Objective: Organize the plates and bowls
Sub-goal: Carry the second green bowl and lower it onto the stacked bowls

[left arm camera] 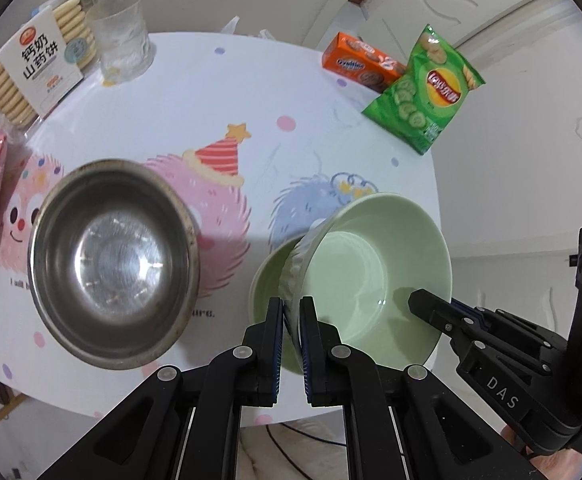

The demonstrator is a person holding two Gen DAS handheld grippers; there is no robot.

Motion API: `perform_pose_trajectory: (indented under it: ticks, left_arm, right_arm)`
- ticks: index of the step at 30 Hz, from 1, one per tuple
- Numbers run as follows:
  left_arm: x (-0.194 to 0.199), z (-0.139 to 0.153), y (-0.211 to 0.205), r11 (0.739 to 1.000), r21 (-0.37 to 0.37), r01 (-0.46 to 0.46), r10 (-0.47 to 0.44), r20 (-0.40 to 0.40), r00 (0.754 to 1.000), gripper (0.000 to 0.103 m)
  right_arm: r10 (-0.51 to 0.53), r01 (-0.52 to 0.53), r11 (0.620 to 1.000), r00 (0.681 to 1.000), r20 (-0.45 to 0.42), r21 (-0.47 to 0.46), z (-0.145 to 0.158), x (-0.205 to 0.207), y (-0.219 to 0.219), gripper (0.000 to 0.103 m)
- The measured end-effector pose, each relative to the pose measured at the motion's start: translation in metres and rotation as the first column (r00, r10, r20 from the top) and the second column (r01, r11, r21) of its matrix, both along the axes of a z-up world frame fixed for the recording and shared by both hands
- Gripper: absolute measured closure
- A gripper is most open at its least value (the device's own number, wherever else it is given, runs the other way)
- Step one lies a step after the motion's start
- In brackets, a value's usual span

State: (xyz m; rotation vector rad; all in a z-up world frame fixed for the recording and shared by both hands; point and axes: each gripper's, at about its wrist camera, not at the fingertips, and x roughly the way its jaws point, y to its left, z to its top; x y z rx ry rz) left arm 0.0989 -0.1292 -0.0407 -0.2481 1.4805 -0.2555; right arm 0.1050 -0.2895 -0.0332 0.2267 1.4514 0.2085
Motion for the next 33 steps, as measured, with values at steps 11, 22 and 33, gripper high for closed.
perform_pose_trajectory:
  ticks: [11, 22, 33]
  left_arm:
    - [-0.011, -0.022, 0.0, 1.0, 0.02, -0.002, 0.003, -0.03, 1.0, 0.096]
    - [-0.012, -0.037, 0.002, 1.0, 0.019, -0.024, 0.025, -0.06, 0.998, 0.096]
    - [-0.009, -0.042, 0.003, 0.999, 0.024, -0.037, 0.039, -0.07, 0.997, 0.096]
  right_arm:
    - [0.022, -0.023, 0.999, 0.999, -0.038, -0.027, -0.018, -0.008, 0.008, 0.094]
    - [0.028, -0.031, 0.998, 0.998, -0.061, -0.048, -0.03, -0.008, 0.013, 0.094]
    - [0.03, -0.035, 0.997, 0.997, -0.065, -0.069, -0.034, -0.004, 0.015, 0.094]
